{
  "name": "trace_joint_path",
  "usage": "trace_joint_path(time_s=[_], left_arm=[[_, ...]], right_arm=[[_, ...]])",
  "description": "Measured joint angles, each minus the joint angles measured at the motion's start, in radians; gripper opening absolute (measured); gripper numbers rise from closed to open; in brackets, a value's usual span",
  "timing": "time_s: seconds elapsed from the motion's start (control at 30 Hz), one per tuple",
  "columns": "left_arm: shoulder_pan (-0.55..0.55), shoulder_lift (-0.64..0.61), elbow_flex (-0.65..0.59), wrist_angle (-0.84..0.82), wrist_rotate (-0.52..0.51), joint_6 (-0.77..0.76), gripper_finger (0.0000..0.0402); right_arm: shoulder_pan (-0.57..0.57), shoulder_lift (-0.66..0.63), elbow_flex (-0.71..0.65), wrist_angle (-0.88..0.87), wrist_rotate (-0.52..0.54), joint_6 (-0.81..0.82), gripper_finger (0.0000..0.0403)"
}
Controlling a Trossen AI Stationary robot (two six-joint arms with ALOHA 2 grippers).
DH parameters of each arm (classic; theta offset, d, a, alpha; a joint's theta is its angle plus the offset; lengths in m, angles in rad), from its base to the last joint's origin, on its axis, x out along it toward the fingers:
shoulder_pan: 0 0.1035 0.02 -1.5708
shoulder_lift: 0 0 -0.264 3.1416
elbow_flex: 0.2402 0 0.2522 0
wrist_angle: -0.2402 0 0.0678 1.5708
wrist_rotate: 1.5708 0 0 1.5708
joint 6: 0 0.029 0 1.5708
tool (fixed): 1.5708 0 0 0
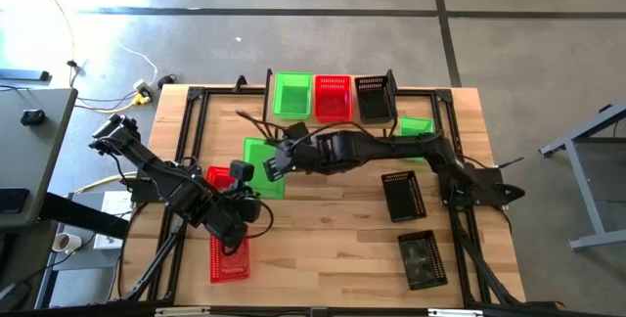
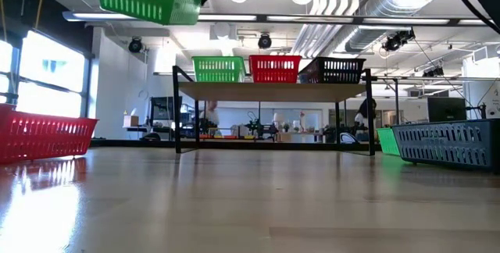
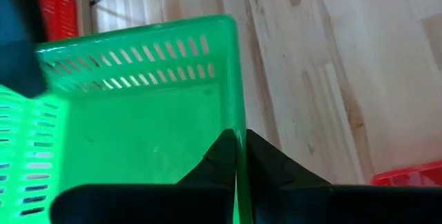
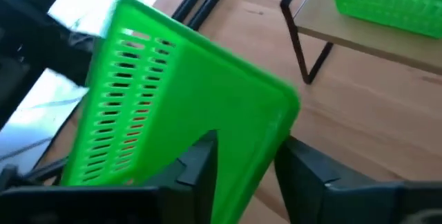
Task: Stack baskets on shelf by color
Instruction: Stack the bottom green bin on top of the green bin on the shelf
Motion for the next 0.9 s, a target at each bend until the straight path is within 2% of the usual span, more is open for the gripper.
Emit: trace_joint_path(time_s=[0.1,0.43,0.73,0.9], left_arm=[[0.0,0.0,0.0,0.001,0.002,-0.007,0.0004],[0.014,0.001,0.0,0.004,-0.074,-0.032,0.0003],[0.097,-0.015,0.0,0.016,-0.154,-0.027,0.0003],[0.17,-0.068,0.0,0.094,-0.173,0.052,0.0003]], right_arm=[[-0.019,-0.022,0.001,-0.009,-0.044,-0.032,0.0141],[-0.042,-0.12,0.001,-0.026,-0.034,-0.218,0.0144],[-0.042,-0.239,0.001,-0.095,-0.037,-0.423,0.0144],[-0.042,-0.296,0.001,-0.135,-0.031,-0.52,0.0144]])
